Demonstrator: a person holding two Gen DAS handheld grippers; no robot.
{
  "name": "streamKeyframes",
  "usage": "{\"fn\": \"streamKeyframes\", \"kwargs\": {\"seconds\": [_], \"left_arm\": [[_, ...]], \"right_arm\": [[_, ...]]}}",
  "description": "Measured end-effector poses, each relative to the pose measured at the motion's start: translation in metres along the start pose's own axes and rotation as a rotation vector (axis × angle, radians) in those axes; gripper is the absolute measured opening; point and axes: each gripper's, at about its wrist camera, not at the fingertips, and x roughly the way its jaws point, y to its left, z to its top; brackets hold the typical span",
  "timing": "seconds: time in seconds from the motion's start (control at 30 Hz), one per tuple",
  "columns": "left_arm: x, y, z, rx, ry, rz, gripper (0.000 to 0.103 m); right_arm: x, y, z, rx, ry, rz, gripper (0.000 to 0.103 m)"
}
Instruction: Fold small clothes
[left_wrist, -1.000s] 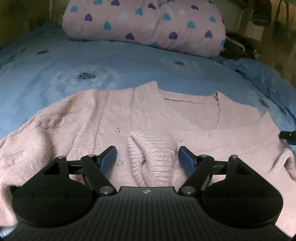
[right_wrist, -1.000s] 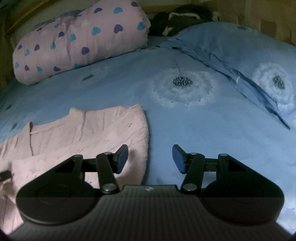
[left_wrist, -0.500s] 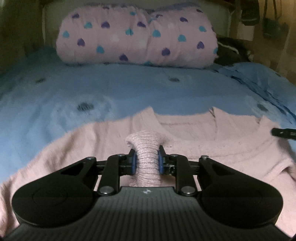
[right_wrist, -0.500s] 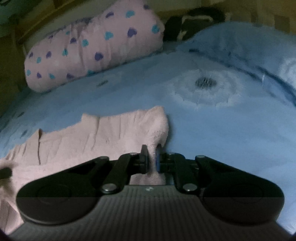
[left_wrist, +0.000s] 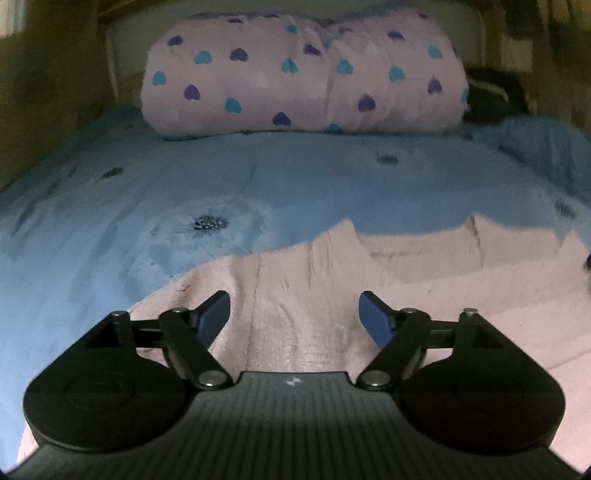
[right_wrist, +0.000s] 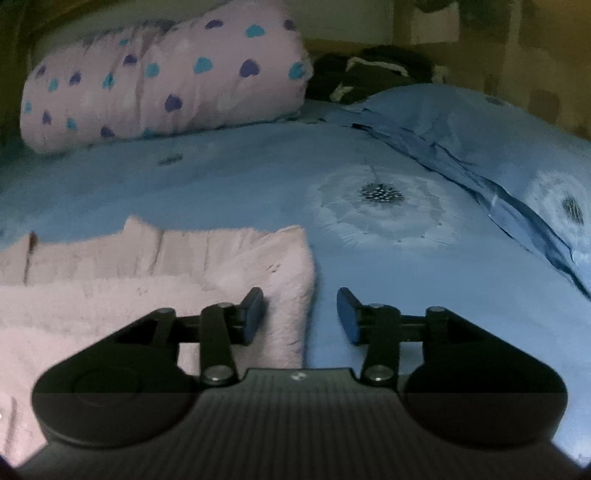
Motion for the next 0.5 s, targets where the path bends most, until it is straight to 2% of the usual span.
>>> {"fn": "streamKeyframes", "kwargs": {"seconds": [0.13, 0.23, 0.33, 0.5], "left_arm": [[-0.006, 0.006, 0.001, -0.019, 0.040, 0.022, 0.082], [0.000, 0.010, -0.007, -0.016, 0.096, 0.052, 0.082], [0.007, 0.013, -0.015, -0.020, 0.134, 0.074, 0.083], [0.012, 0.012, -0.021, -0.022, 0.132, 0.091, 0.087]], "right_arm": [[-0.016, -0.009, 0.007, 0.075, -0.020, 0.015, 0.046], [-0.030, -0.008, 0.010, 0.098, 0.002, 0.048, 0.046], [-0.042, -0.002, 0.006, 0.072, 0.042, 0.080, 0.046], [-0.037, 0.010, -0.009, 0.002, 0.145, 0.079, 0.046]]}}
